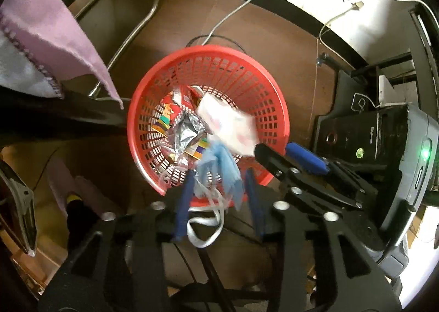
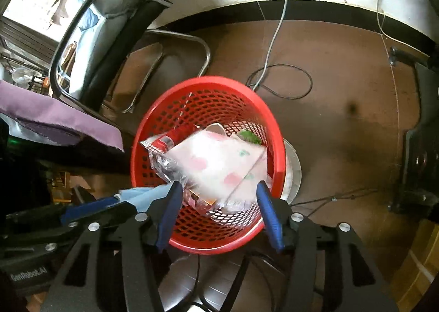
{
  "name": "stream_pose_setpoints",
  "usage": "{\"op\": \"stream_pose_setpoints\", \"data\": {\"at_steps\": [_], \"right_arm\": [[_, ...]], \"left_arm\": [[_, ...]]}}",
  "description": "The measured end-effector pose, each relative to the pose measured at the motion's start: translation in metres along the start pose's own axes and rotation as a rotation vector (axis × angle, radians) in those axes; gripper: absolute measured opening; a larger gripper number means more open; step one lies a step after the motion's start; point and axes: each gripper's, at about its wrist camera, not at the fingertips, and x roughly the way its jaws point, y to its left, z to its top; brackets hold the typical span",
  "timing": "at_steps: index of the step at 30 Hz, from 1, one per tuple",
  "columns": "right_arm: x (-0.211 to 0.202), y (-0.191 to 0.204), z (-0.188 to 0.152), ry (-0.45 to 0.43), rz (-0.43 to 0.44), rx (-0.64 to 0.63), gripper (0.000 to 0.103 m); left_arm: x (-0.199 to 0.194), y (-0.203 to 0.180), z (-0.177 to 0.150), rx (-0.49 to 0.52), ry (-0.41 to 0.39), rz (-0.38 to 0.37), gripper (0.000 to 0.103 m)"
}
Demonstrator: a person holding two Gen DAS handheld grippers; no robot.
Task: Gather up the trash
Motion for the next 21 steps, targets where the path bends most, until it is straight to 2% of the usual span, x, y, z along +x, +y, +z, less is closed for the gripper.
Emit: {"op": "stream_pose_setpoints", "data": {"at_steps": [2,5,7,8,10,11,16,18,21], "right_arm": [[-0.009,-0.001,-0.001,-0.009,-0.005,-0.005,0.055],[-0.026,-0.001,-0.004,-0.012,-0.028,-0.02,0.059],[-0.038,0.001,-0.01,-0.012,-0.07,-0.04,0.062],[-0.045,0.003,-0.013,-0.017,-0.095,-0.058,0.064],[-0.057,0.007,-0.021,-0.03,-0.136,-0.078,0.073],[-0.064,0.009,-0.024,-0.038,-0.152,-0.082,0.073],[-0.092,0.019,-0.049,-0.057,-0.19,-0.111,0.074],[-0.102,0.027,-0.058,-0.071,-0.197,-0.123,0.078],[-0.115,0.041,-0.069,-0.092,-0.228,-0.157,0.082]], "left_arm": [[-0.005,0.001,-0.002,0.0,-0.005,-0.013,0.045],[-0.017,-0.001,-0.011,0.02,-0.032,0.007,0.048],[-0.025,-0.001,-0.021,0.027,-0.064,0.036,0.048],[-0.031,-0.001,-0.027,0.028,-0.095,0.073,0.048],[-0.041,-0.001,-0.038,0.027,-0.147,0.127,0.048],[-0.044,-0.001,-0.045,0.02,-0.157,0.136,0.048],[-0.062,0.004,-0.077,-0.009,-0.186,0.117,0.048],[-0.069,0.002,-0.088,-0.002,-0.198,0.125,0.049],[-0.086,0.001,-0.106,0.006,-0.23,0.15,0.059]]}}
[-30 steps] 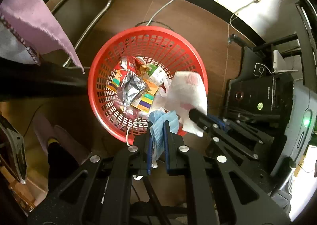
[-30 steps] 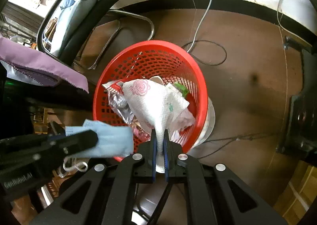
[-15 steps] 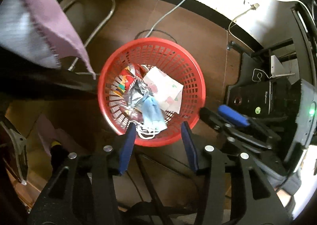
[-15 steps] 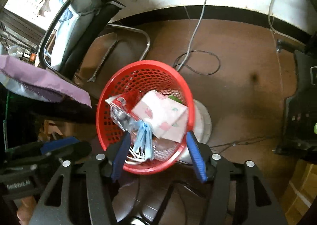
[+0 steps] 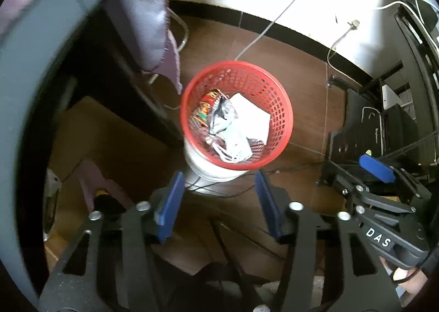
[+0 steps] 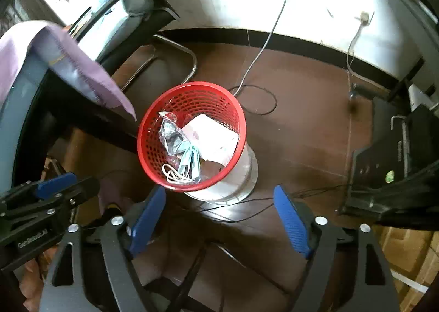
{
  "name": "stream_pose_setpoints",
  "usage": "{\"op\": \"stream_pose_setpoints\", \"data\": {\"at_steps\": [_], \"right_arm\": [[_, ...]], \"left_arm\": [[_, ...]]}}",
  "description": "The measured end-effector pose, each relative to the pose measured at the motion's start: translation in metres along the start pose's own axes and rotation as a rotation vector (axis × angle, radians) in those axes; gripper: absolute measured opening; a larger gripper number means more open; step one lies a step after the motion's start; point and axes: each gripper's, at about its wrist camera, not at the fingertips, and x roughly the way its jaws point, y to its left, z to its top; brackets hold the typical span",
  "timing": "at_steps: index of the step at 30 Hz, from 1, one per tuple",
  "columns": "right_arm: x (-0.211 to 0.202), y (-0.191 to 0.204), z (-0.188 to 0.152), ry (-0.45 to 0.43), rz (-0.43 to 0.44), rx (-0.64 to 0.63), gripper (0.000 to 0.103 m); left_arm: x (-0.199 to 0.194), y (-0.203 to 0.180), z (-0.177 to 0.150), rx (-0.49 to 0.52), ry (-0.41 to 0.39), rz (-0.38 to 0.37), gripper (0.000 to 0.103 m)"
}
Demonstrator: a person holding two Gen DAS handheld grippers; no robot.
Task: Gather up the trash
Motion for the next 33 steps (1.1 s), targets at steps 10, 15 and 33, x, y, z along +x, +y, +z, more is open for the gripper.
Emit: {"op": "stream_pose_setpoints", "data": {"at_steps": [10,15,33], "right_arm": [[-0.037,0.024,-0.03,-0.026,-0.049,-0.031,0.088],[-0.048,0.031,-0.043,-0.028,-0.075,-0.061,0.088],[-0.058,0.053,-0.059,-0.027,-0.088,-0.1,0.092]], "left_arm": [[-0.052,-0.002,-0.031,0.02,-0.093,0.048,0.079],[-0.07,0.004,-0.046,0.017,-0.13,0.051,0.081],[-0.097,0.019,-0.071,0.012,-0.203,0.056,0.084]]}}
